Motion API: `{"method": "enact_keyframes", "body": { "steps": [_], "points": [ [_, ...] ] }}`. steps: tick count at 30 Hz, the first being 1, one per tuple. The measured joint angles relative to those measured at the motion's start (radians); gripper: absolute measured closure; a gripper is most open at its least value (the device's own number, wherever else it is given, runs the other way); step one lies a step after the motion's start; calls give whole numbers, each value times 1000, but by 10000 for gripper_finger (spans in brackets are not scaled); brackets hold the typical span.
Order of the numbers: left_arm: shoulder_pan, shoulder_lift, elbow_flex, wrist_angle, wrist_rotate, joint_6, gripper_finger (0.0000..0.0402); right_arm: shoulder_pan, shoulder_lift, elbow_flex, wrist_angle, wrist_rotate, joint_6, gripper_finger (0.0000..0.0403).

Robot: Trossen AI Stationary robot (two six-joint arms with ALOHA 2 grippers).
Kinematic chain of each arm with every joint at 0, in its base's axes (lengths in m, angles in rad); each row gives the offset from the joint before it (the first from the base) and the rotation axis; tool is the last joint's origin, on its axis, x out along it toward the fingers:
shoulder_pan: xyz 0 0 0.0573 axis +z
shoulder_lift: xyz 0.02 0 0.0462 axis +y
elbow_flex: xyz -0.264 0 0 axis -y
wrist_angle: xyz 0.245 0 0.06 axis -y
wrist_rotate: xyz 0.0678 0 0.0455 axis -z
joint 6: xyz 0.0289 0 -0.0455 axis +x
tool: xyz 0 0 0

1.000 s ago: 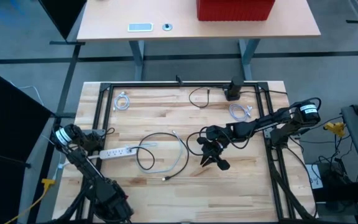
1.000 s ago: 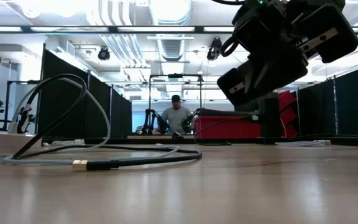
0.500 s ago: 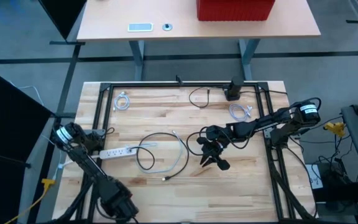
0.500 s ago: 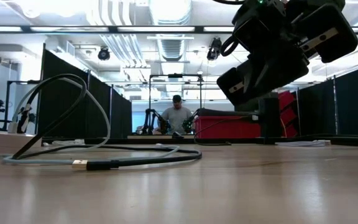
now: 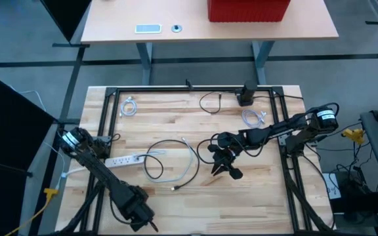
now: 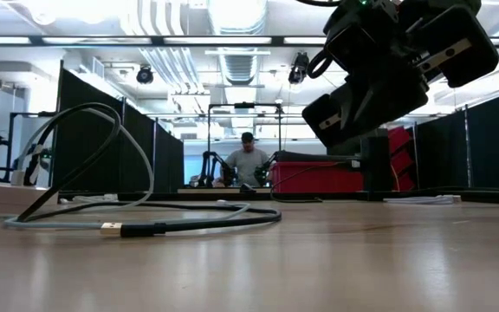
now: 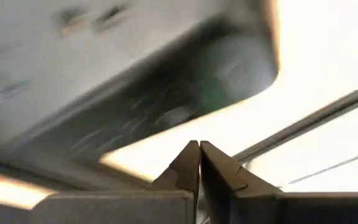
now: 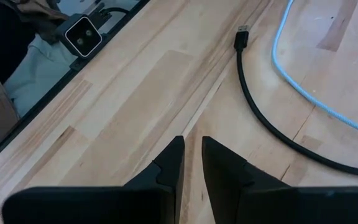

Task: Insert USB
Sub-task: Move the black outlet extension to the top right of the table

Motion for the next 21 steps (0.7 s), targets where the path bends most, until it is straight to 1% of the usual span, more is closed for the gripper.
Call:
{"method": "enact_keyframes", "body": {
  "steps": [4,6,7,9,12,15,18,21],
  "points": [
    [5,-2,102,-407,24,68,402,0,0,0,0,0,-12,355],
    [5,-7,121,-531,59,111,402,0,0,0,0,0,-9,352],
    [5,-9,121,-549,72,132,402,0,0,0,0,0,-5,351],
    [3,-14,102,-508,81,174,402,0,0,0,-1,0,6,348],
    [4,-10,50,-407,66,235,402,0,0,0,-4,0,6,344],
    [4,1,-21,-331,64,251,402,0,0,0,-13,0,6,343],
    [4,6,-76,-300,64,268,402,0,0,0,-22,0,6,348],
    [3,17,-107,-294,55,308,402,0,0,0,-22,0,6,354]
  ]
}}
